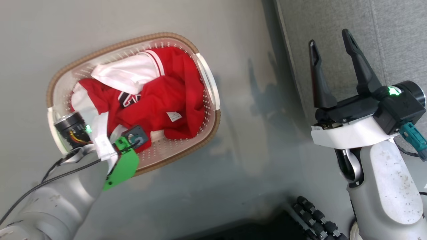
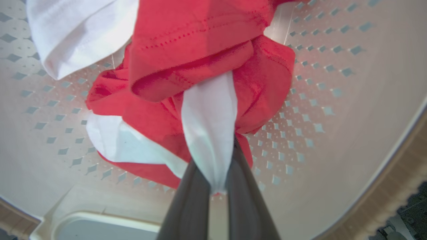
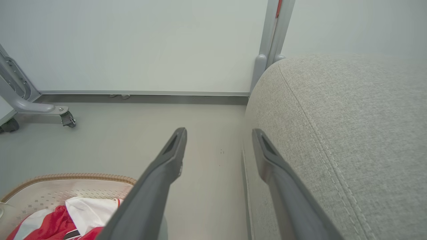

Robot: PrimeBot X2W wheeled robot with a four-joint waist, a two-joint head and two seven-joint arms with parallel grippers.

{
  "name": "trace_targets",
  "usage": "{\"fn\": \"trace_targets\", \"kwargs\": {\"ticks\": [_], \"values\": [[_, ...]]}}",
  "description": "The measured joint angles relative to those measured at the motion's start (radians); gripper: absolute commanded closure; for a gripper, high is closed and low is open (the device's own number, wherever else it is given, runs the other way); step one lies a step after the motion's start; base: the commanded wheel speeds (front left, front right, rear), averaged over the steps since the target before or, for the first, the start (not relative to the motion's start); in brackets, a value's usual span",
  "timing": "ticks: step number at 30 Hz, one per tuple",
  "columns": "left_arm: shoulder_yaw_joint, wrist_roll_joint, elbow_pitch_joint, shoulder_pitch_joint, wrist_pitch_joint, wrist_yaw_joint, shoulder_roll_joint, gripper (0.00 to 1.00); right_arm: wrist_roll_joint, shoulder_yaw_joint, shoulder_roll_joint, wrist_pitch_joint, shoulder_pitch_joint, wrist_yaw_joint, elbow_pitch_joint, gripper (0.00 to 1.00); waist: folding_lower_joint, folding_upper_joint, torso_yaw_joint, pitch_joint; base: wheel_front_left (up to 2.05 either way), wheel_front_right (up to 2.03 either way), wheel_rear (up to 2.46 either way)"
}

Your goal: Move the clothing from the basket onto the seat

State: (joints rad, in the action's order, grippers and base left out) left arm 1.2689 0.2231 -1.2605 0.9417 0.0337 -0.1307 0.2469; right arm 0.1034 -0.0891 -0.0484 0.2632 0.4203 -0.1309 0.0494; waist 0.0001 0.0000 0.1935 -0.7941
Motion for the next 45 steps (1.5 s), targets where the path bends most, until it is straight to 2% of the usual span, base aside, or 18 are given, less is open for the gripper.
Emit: {"fn": "trace_targets", "kwargs": {"ticks": [6,15,32,38,45], "values": [[0.007,0.028,0.047,-0.015,-0.037,0.0,-0.045,1.0,-0.008,0.007,0.0,0.0,-0.028,0.0,-0.026,0.0,-0.0001,0.0,-0.019,0.08,0.0,0.0,0.0],[0.012,0.102,0.103,-0.056,-0.122,0.0,-0.074,1.0,-0.025,0.016,0.0,0.0,-0.097,0.0,-0.061,0.0,-0.0001,0.0,-0.056,0.216,0.0,0.0,0.0],[0.004,0.273,0.228,-0.11,-0.281,0.0,-0.094,1.0,-0.024,0.011,0.0,0.0,-0.212,0.0,-0.087,0.0,-0.0001,0.0,-0.138,0.452,0.0,0.0,0.0],[-0.043,0.302,0.294,-0.11,-0.293,0.002,-0.096,1.0,-0.007,0.009,0.0,0.0,-0.248,0.0,-0.086,0.0,-0.0002,0.0,-0.158,0.519,0.0,0.0,0.0],[-0.147,0.322,0.446,-0.111,-0.295,0.018,-0.085,1.0,0.002,0.007,0.0,0.0,-0.272,0.0,-0.081,0.0,-0.0002,0.0,-0.175,0.579,0.0,0.0,0.0]]}}
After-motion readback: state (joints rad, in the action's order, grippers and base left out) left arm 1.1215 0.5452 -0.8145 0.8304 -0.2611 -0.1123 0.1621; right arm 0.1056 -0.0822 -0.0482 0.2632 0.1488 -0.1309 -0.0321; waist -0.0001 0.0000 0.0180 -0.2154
